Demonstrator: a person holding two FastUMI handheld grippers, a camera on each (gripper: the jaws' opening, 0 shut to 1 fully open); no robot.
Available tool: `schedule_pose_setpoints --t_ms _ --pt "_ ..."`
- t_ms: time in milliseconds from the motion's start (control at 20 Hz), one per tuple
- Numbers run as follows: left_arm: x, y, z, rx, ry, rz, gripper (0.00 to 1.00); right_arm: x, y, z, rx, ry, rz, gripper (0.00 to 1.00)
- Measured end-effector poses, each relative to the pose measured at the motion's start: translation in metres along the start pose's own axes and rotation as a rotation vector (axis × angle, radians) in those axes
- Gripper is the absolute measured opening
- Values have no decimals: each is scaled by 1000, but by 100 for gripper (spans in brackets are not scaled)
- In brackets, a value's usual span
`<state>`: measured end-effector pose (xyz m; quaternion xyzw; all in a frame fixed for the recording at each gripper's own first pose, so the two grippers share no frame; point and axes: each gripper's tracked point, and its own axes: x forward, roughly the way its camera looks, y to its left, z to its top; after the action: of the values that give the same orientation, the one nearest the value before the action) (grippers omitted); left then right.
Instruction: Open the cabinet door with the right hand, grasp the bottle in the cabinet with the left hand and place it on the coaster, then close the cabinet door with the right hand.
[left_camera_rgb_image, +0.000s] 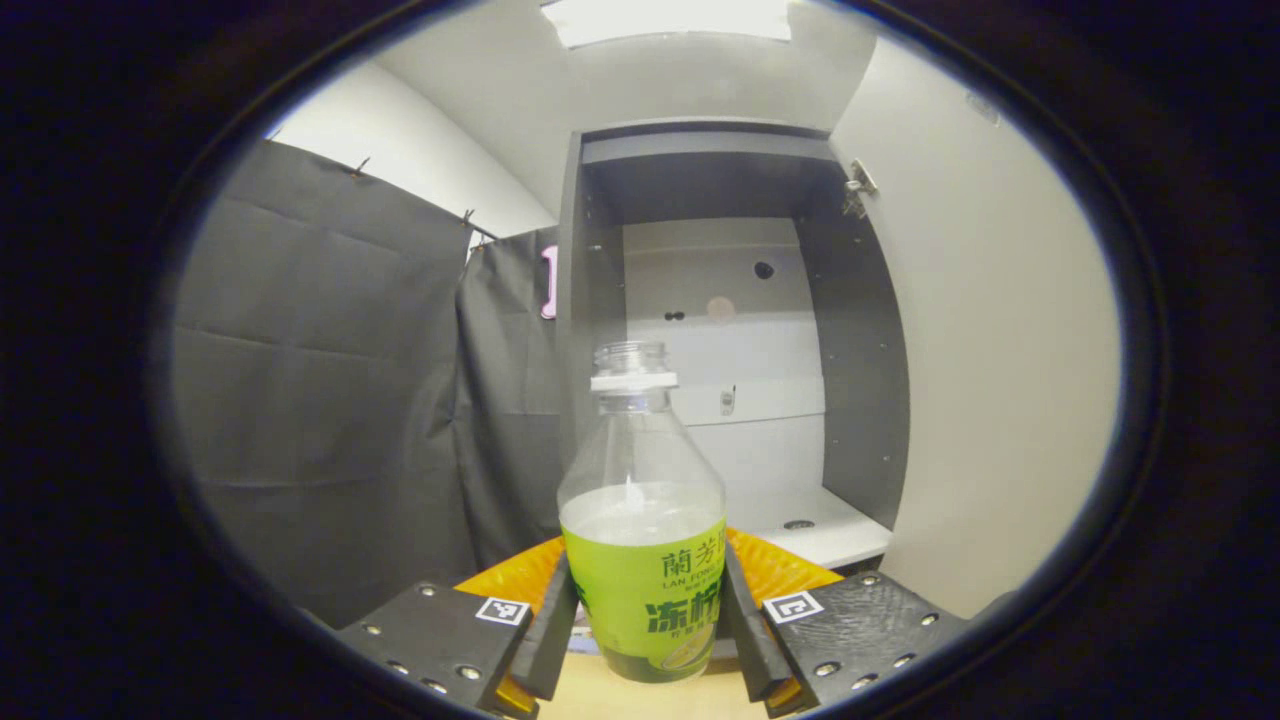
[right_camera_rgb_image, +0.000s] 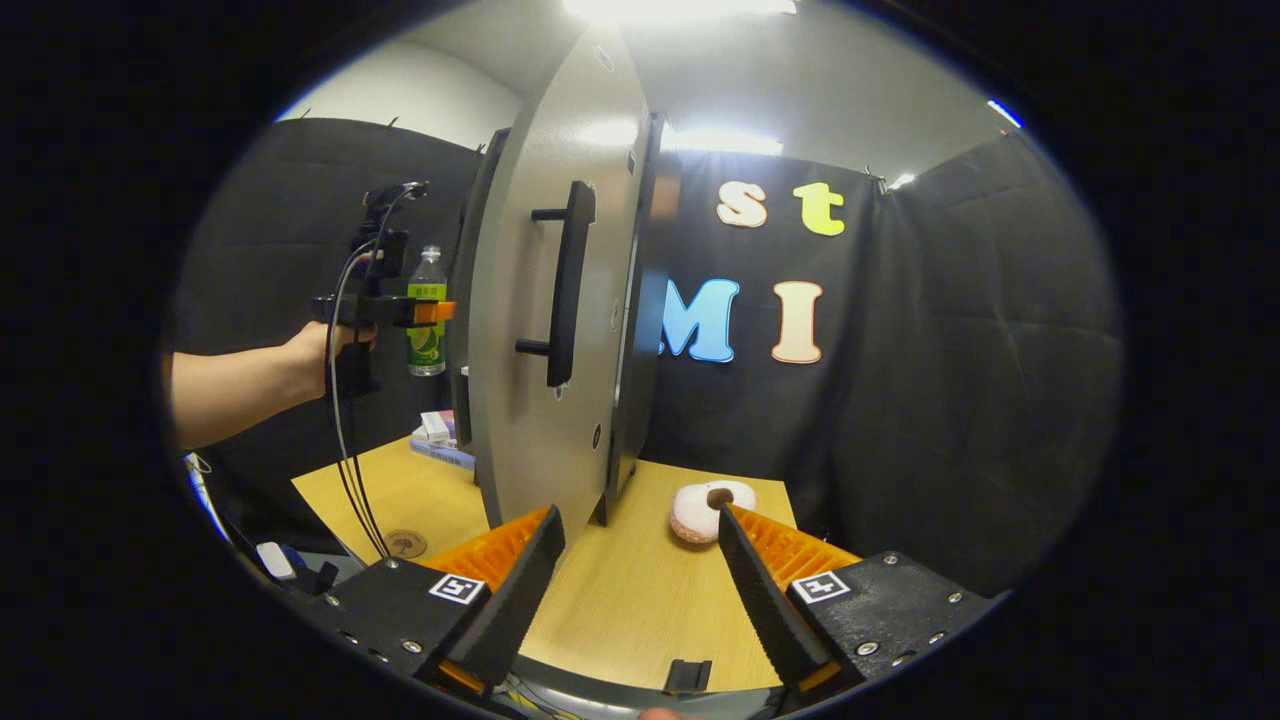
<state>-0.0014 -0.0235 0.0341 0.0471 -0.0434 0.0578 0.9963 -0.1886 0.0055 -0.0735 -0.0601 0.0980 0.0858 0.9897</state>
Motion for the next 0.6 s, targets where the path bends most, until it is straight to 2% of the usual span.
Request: schedule_pose_setpoints --t_ms 100,150,300,450,500,600 --pt "-18 3 -5 32 -25 -29 72 0 -13 -8 19 19 -58 95" --pt "-27 7 -9 64 -36 -18 71 1 -21 -16 31 30 -98 96" --pt "-52 8 -30 108 -57 -28 69 -1 -51 -41 50 65 -243 95" --pt "-78 5 -55 131 -65 -28 70 12 -63 -66 120 107 -306 95" --pt "-84 4 -60 155 -78 -26 72 16 -67 -74 125 133 -317 96" --pt "-102 -5 -73 193 -103 -45 69 24 -79 -81 120 129 -371 96"
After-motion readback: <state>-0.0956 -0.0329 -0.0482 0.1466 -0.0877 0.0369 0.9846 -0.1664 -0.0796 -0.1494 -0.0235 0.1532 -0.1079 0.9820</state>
